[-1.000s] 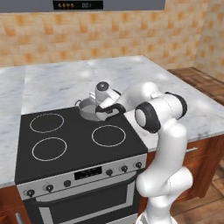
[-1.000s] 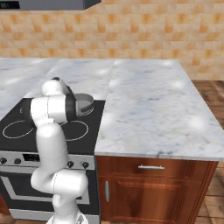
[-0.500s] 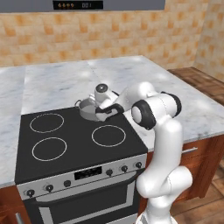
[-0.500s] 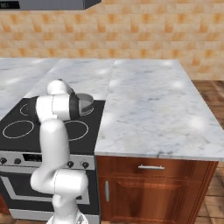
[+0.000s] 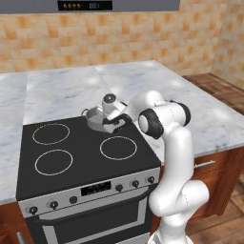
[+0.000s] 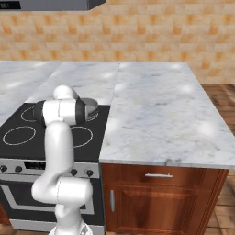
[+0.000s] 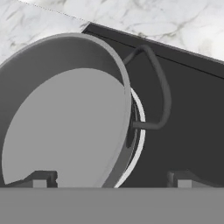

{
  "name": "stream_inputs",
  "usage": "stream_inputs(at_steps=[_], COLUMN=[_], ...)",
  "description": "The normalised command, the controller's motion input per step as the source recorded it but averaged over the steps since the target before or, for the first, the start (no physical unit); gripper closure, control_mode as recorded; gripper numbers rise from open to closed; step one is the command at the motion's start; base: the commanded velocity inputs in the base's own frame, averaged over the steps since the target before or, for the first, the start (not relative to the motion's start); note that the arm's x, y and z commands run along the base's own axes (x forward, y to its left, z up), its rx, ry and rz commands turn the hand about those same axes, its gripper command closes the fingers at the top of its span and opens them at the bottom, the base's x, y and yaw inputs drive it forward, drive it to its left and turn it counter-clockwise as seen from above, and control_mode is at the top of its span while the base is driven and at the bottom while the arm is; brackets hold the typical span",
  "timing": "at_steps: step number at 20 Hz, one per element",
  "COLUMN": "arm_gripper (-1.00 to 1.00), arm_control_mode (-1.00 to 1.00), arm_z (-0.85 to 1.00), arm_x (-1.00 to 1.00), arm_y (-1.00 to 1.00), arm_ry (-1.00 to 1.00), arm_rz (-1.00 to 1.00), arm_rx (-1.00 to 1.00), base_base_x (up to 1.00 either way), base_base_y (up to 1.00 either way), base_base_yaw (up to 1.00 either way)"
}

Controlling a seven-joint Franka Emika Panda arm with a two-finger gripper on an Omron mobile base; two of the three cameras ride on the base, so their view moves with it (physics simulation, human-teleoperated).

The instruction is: Move the pot and pan from the stove into the sink.

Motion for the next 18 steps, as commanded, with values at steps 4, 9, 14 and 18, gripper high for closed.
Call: stream_inputs(at_steps=[4, 9, 14, 18], arm_gripper=[-1.0, -1.0, -1.0, -1.0], arm_control_mode=[-1.0, -1.0, -1.0, -1.0], arm_z=[-0.25, -0.26, -0.26, -0.22], arm_x=[0.21, 0.2, 0.18, 0.17], arm_y=[0.0, 0.0, 0.0, 0.0], arm_ry=[0.02, 0.02, 0.03, 0.02], arm_rz=[0.0, 0.0, 0.0, 0.0], arm_rx=[0.0, 0.0, 0.0, 0.0], base_base_x=[0.0, 0.0, 0.0, 0.0], base_base_y=[0.0, 0.0, 0.0, 0.0], base_base_yaw=[0.0, 0.0, 0.0, 0.0])
